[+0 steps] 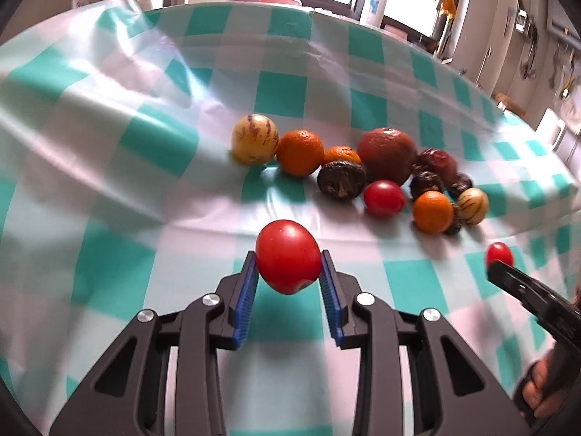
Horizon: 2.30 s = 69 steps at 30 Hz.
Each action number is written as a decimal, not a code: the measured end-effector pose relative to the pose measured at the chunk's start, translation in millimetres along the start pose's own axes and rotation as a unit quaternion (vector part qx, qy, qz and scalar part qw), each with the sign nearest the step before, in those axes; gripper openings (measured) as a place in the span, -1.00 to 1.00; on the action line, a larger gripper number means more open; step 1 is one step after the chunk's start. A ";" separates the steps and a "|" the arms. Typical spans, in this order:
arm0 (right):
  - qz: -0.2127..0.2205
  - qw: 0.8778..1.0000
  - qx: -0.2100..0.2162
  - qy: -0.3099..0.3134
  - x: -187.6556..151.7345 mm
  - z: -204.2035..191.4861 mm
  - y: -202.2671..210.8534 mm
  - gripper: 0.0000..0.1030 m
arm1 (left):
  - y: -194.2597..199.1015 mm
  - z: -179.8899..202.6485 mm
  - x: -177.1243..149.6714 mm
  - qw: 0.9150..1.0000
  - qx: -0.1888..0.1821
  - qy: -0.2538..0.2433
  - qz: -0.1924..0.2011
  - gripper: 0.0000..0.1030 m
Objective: Organize fruits
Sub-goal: 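Grasp the large red tomato with the right tool while the left tool grasps a small red tomato, then carry both tomatoes into the white purple-rimmed box and open both tools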
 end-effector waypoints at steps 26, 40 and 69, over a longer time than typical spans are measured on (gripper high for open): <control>0.035 0.999 0.013 0.034 -65.0 -10.4 89.2 -0.33 | 78.9 70.3 -64.0 0.997 -0.029 -0.068 0.023 -0.34; 0.075 0.997 -0.022 0.022 -106.2 57.1 174.1 -0.33 | 101.4 183.3 -94.0 0.979 -0.061 -0.196 0.012 -0.34; 0.080 0.958 -0.221 -0.164 -203.8 304.1 265.9 -0.33 | 125.9 447.3 -212.3 0.845 -0.207 -0.493 -0.029 -0.33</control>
Point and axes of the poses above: each gripper's, at about its wrist camera, not at the fingertips, and y roughly against the way its jaws point, z to its right, x to its top, the point moved 10 cm from there along -y, roughly the way its jaws point, and after that the axes turned 10 degrees about -y, right-handed, at the moved point
